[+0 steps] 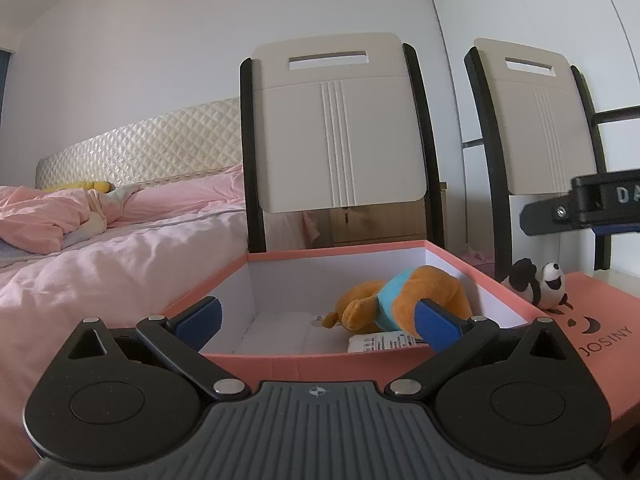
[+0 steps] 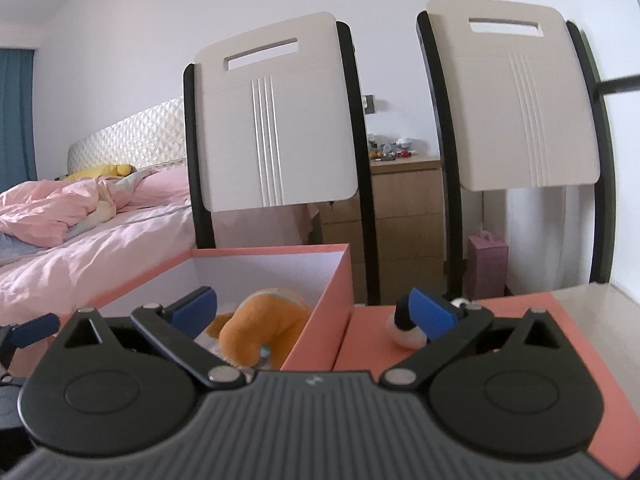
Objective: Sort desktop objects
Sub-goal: 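Lift the right tool away from the box toward the panda plush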
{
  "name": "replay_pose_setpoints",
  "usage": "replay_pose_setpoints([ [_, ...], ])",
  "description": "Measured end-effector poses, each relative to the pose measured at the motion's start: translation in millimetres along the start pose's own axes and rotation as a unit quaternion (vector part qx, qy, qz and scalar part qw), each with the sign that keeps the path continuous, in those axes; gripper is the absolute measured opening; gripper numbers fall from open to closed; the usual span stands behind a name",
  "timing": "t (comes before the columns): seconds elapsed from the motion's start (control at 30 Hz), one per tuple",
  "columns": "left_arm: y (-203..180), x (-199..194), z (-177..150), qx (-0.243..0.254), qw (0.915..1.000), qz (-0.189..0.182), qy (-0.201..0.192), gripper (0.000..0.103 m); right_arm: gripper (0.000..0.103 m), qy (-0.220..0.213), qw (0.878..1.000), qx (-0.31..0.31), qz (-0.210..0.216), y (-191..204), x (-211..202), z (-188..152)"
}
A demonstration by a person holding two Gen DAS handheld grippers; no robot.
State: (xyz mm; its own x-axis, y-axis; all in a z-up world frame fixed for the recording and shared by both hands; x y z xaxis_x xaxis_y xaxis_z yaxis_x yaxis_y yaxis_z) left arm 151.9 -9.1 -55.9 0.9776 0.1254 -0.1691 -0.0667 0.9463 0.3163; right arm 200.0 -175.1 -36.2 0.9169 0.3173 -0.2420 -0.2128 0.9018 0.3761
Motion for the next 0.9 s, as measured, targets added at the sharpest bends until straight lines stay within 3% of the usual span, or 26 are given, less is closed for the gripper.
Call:
replay_pose_setpoints([
  [0.37, 0, -1, 1, -0.002, 1.0000, 0.001, -0.002, 0.103, 0.103, -0.017, 0.999, 0.003, -0.030, -5, -20, -14],
  [0.9, 0, -5, 3, -0.001, 1.0000, 0.000, -0.010, 0.103, 0.103, -0.026, 0.999, 0.023, -0.038, -14, -29, -8],
])
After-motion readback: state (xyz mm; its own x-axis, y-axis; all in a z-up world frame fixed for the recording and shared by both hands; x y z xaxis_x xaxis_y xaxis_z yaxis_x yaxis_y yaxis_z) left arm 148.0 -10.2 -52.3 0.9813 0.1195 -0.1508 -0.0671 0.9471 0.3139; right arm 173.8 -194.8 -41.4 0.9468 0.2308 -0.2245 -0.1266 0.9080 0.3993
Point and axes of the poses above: each gripper's, at about its wrist camera, not at the fingertips, and x roughly the way its jaws point, y to its left, z to its top, the point moved 10 cm from there along x, roughly the way its jaws point, and after that the axes turned 12 degrees about x, right-handed, at the moved point
